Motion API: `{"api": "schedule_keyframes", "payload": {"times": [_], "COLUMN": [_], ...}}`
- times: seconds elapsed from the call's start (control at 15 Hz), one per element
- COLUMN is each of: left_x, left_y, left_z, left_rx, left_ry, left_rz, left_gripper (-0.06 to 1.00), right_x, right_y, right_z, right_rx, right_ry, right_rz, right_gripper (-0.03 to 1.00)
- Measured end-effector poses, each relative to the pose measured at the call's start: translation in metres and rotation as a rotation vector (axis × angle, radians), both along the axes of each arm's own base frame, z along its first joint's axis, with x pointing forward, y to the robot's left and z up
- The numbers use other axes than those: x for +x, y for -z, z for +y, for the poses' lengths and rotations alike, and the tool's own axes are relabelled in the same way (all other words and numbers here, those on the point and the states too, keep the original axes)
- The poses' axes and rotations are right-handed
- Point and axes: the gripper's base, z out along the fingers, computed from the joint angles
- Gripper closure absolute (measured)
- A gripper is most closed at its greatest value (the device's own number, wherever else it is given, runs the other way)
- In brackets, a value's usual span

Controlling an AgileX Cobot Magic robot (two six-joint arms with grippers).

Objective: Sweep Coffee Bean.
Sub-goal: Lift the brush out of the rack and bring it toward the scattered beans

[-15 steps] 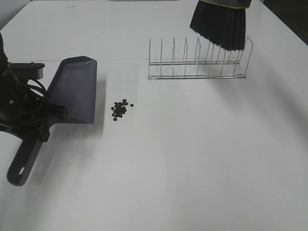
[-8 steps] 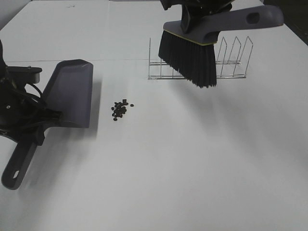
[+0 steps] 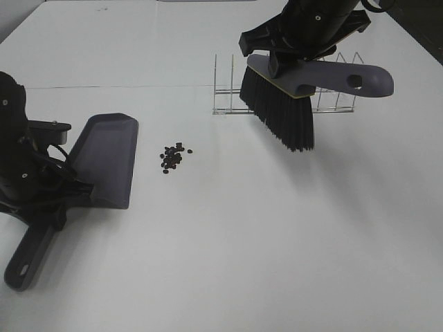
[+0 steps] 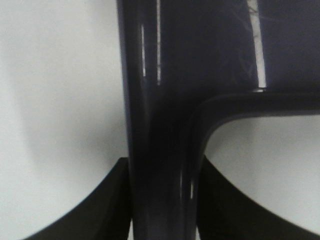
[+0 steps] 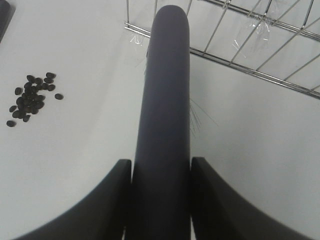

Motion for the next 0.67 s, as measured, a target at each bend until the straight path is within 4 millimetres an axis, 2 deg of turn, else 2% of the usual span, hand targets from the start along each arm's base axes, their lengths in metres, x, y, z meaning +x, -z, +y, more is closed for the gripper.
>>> {"api": "schedule_keyframes", "payload": {"times": [0.2,0.4,0.67], "left_x": [0.001,-0.002,-0.002], "left_y": [0.007,0.012,0.015], "left_z": [-0.002,-0.019,-0.022], "left_rx": [0.005,0.009,0.012], "left_ry": [-0.003,0.033,0.030], "left_rz": [0.013,0.019,0.027], "left_gripper": [0.60,0.60,0.60], "right_x": [0.001,0.006,0.007], "right_y": [0.001,0.015,0.027], "right_z": [0.001,0.003,0.012], "right_rx": [0.007,-0.007,-0.003], "right_ry": [-0.001,-0.001,-0.004], "right_rz": [-0.011,0.019,0.024], "right_gripper": [0.66,0.66,0.66]}}
